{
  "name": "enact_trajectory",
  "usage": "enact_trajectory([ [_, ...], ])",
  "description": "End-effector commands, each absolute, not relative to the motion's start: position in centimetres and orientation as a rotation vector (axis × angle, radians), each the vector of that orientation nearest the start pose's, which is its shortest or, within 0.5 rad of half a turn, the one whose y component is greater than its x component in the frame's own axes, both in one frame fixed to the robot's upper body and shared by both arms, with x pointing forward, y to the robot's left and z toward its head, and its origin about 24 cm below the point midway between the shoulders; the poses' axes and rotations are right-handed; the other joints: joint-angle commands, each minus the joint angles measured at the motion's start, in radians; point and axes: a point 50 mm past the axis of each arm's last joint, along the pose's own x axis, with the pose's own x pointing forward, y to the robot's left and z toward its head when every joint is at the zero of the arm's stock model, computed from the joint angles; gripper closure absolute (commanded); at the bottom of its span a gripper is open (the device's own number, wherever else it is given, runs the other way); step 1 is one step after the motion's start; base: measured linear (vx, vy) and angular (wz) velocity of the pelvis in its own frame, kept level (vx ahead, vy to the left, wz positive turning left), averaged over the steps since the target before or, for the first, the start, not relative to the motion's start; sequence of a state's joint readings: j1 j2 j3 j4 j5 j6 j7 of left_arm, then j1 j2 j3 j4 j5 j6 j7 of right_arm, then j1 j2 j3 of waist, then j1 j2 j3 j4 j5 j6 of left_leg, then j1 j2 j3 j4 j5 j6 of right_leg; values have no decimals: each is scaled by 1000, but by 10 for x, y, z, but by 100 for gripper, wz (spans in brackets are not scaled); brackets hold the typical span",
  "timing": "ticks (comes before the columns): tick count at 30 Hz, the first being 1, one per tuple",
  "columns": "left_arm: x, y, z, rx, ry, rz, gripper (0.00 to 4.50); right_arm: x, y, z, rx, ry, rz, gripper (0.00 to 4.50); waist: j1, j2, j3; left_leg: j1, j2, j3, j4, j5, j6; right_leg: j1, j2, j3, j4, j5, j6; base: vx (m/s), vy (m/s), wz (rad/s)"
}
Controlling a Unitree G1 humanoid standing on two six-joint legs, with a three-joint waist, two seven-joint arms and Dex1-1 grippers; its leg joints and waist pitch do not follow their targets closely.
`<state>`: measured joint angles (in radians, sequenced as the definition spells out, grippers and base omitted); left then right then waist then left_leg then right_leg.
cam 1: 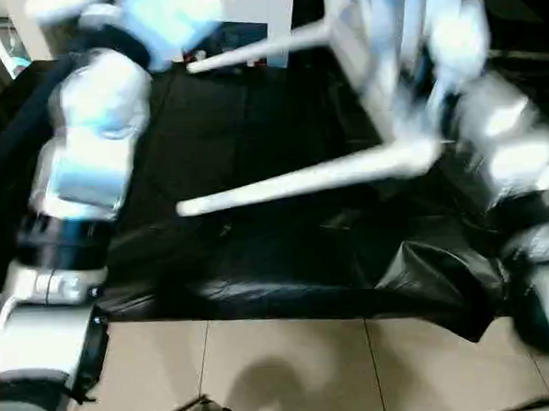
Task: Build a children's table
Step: Flip table
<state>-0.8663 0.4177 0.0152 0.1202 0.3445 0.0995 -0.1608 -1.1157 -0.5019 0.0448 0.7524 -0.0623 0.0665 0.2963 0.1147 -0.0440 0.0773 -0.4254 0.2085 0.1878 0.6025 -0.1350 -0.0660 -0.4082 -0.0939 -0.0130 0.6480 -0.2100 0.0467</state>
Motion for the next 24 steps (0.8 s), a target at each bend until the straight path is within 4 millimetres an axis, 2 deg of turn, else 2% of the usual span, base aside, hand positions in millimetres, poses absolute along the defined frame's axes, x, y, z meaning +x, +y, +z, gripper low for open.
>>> enact_trajectory([
  [1,356,181,238,575,-368,-43,206,401,-210,299,-634,-327,133,249,-6,-24,-89,37,5,9,-46,-158,6,37,-18,6,-59,-61,-221,0,0,0],
  [4,353,183,235,541,-351,-39,212,400,-208,308,-666,-342,144,249,-8,-22,-86,38,5,9,-47,-189,3,31,-16,7,-66,-105,-207,0,0,0],
  [5,348,185,230,505,-327,-39,212,400,-206,319,-692,-363,155,249,-6,-25,-85,42,6,11,-47,-212,-1,25,-15,8,-71,-131,-194,0,0,0],
  [6,344,186,225,461,-303,-35,218,398,-204,330,-712,-385,168,249,-12,-26,-86,38,10,5,-50,-228,-12,29,-19,5,-65,-144,-198,0,0,0],
  [8,341,187,222,433,-287,-32,224,398,-202,337,-723,-398,176,249,-12,-25,-82,41,9,6,-50,-266,-18,21,-15,5,-73,-178,-184,0,0,0],
  [9,338,187,217,412,-266,-29,224,397,-200,346,-739,-413,190,249,-10,-28,-83,45,10,8,-49,-290,-20,15,-14,8,-76,-198,-174,0,0,0],
  [10,336,187,214,404,-252,-29,225,396,-198,353,-752,-427,205,249,-12,-27,-83,42,10,5,-49,-297,-23,17,-15,6,-72,-204,-173,0,0,0],
  [11,334,187,211,402,-241,-28,225,395,-196,360,-766,-448,222,217,-13,-33,-81,41,10,4,-52,-317,-28,14,-14,5,-77,-230,-164,0,0,0],
  [12,332,186,209,400,-234,-29,230,393,-193,365,-774,-469,238,198,-13,-31,-81,42,11,1,-53,-346,-36,11,-15,5,-78,-249,-157,0,0,0],
  [14,331,186,209,396,-229,-27,242,392,-189,371,-790,-506,268,184,-14,-32,-82,42,12,-1,-54,-366,-43,7,-13,4,-78,-244,-149,0,0,0],
  [15,330,186,210,394,-226,-25,252,391,-187,372,-799,-521,280,175,-13,-31,-85,45,11,-2,-52,-365,-44,4,-12,5,-75,-220,-151,0,0,0],
  [16,330,187,211,400,-227,-25,259,391,-185,371,-794,-526,294,164,-14,-34,-90,36,11,-3,-50,-318,-40,10,-10,3,-67,-149,-157,0,0,0],
  [17,329,186,211,405,-226,-25,266,391,-184,371,-791,-529,304,152,-13,-34,-91,33,10,-3,-49,-289,-37,12,-8,3,-64,-114,-159,0,0,0],
  [21,329,185,216,427,-236,-26,281,390,-178,368,-759,-573,345,120,-9,-32,-97,29,8,-4,-36,-154,-16,17,1,-2,-41,97,-197,0,0,0],
  [24,329,185,217,439,-240,-29,286,389,-177,367,-738,-595,358,98,-10,-37,-96,27,7,-3,-37,-197,-17,20,-2,-2,-43,67,-197,0,0,0],
])
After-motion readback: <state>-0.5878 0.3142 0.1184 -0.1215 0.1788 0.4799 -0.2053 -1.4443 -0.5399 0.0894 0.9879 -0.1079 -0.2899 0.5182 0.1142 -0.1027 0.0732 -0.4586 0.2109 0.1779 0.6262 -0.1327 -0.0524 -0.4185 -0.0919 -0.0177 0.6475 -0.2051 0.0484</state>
